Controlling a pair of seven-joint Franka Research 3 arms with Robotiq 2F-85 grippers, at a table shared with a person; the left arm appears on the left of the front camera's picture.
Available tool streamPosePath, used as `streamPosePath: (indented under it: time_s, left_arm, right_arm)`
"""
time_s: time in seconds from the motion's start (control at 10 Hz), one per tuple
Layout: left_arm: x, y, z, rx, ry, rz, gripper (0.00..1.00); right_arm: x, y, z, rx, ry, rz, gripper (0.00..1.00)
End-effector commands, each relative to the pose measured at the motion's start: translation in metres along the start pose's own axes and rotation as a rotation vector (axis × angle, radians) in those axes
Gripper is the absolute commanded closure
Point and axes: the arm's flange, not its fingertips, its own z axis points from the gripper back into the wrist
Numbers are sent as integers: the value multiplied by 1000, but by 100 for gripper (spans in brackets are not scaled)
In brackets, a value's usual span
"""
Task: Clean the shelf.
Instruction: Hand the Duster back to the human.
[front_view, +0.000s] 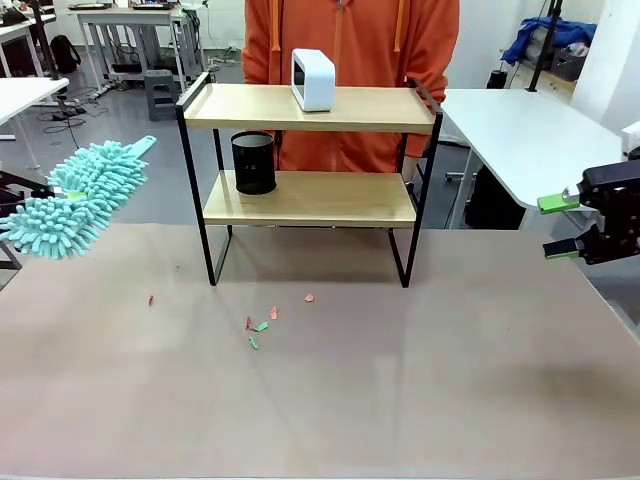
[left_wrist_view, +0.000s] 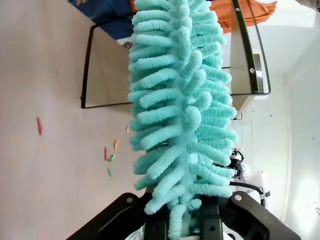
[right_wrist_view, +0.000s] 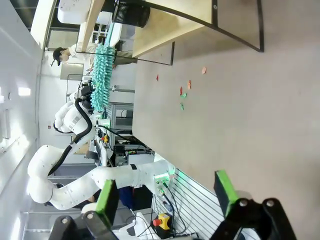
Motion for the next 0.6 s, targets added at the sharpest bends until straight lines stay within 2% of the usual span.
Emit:
streamPosePath:
  time_s: [0.0,0.5]
  left_arm:
    - [-3,-5,5,-2,-13,-34,90]
    - [-3,-5,5,-2,-13,-34,90]
  right_arm:
    - [-2,0,0,-3,0,-7,0]
    - [-2,0,0,-3,0,-7,0]
